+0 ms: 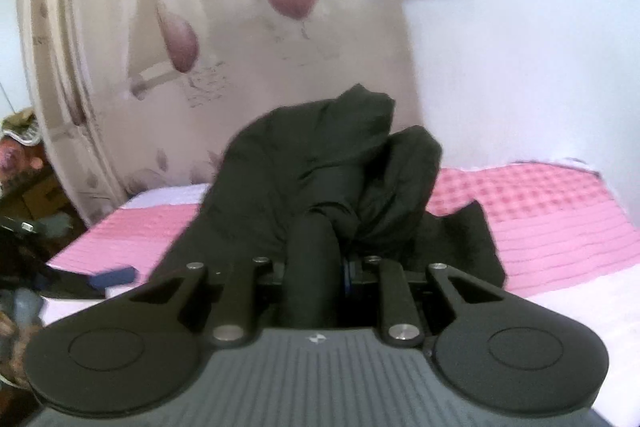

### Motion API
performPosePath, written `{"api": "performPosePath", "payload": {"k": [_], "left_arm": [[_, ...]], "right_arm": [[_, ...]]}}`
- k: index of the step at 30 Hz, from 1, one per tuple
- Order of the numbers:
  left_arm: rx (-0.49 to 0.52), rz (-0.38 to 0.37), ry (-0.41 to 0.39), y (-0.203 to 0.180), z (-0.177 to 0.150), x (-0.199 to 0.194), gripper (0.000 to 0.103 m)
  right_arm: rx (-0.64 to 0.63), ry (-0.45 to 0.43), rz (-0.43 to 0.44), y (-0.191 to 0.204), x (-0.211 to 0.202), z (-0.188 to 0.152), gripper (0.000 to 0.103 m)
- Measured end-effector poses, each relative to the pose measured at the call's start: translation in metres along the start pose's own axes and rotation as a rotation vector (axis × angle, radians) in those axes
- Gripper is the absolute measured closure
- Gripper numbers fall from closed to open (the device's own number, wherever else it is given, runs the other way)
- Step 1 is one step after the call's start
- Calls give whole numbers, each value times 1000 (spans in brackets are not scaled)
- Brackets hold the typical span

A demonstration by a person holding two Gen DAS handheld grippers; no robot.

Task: Fold large clothes
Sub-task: 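Press and tuck the folded jacket edges with the right gripper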

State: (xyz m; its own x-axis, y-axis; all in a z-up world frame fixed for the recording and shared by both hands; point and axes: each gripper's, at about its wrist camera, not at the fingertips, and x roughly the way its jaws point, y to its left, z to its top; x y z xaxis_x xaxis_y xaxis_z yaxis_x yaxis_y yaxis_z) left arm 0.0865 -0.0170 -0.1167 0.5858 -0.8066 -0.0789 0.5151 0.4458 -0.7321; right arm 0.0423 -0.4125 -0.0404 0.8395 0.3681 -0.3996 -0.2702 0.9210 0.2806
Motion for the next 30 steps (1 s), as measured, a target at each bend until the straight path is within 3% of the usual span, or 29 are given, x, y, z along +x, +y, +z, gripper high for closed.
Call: {"api": "performPosePath", "payload": {"k": [4,12,13,15,17,23,30], "left_arm": [[54,9,62,-5,-10,17,0],[24,15,102,3,-22,35,0],[18,10,103,4,-23,38,0],[17,13,111,4,-25,45,0],[22,42,116,6,-27,52,0],[-36,54,108,20,-24,50,0],[76,90,43,12,1,-3,0]], "right_arm": [[99,-15,8,-46,5,-27,81],[227,-54,17,-95,12,-52,71],[246,-58,17,-99,14,-54,68],[266,-65,-12,-107,16,-58,36],[339,-46,8,-119,24,-63,29],[461,31,34,-118,39,-67,28],[507,52,118,-62,36,-88,28]]}}
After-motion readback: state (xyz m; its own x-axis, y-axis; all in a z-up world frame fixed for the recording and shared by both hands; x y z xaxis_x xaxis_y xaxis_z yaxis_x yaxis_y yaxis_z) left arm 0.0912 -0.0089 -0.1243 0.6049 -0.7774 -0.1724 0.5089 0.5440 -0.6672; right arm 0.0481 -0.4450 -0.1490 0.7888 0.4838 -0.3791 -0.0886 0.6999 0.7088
